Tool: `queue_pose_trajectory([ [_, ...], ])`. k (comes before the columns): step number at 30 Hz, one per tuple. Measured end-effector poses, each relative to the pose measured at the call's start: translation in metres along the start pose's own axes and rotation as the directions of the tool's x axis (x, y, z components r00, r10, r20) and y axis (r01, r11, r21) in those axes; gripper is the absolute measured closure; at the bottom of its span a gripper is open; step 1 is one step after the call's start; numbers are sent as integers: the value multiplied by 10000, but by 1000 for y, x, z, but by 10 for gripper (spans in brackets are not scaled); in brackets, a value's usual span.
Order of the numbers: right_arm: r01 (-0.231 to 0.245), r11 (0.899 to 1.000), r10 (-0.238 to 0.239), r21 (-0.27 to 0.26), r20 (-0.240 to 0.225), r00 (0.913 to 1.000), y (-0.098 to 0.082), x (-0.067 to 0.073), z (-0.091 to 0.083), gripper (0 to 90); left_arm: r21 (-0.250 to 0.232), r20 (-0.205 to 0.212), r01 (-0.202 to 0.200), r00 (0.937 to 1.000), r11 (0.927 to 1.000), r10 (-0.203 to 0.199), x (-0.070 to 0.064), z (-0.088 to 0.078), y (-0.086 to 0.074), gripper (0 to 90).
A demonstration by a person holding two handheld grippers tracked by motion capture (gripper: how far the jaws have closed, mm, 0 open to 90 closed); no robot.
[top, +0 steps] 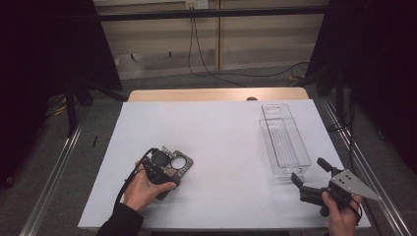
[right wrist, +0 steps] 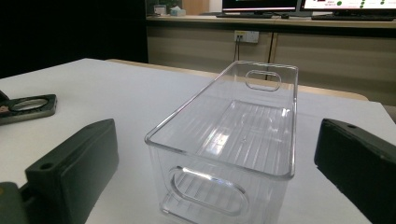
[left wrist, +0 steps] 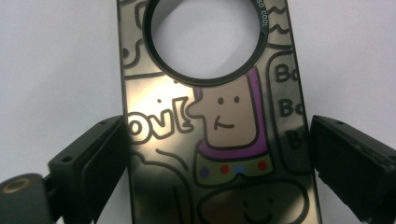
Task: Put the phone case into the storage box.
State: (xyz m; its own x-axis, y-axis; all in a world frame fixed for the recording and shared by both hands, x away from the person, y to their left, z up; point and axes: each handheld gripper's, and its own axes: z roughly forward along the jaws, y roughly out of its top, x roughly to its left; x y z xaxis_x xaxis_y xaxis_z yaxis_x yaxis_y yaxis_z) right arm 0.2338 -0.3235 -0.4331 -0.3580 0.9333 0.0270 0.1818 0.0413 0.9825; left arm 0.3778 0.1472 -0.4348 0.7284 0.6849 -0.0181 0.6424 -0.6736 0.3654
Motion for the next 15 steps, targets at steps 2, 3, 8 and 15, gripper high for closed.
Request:
queue_pose_trajectory([
  [2,-7,10000,7,5,0,10000,0,0,0,0,-69,-15,84,10000,9999,-84,-1,-1,0,92],
  [3,-3,10000,3,-9,-12,10000,0,0,0,0,-89,10,131,9999,9999,-131,-1,-1,0,97],
  [8,-15,10000,15,3,-6,10000,0,0,0,0,-66,12,156,9999,9999,-156,-1,-1,0,101],
  [15,-25,10000,25,4,27,10000,0,0,-1,0,-91,-6,259,9997,9996,-259,-2,-2,-1,122],
])
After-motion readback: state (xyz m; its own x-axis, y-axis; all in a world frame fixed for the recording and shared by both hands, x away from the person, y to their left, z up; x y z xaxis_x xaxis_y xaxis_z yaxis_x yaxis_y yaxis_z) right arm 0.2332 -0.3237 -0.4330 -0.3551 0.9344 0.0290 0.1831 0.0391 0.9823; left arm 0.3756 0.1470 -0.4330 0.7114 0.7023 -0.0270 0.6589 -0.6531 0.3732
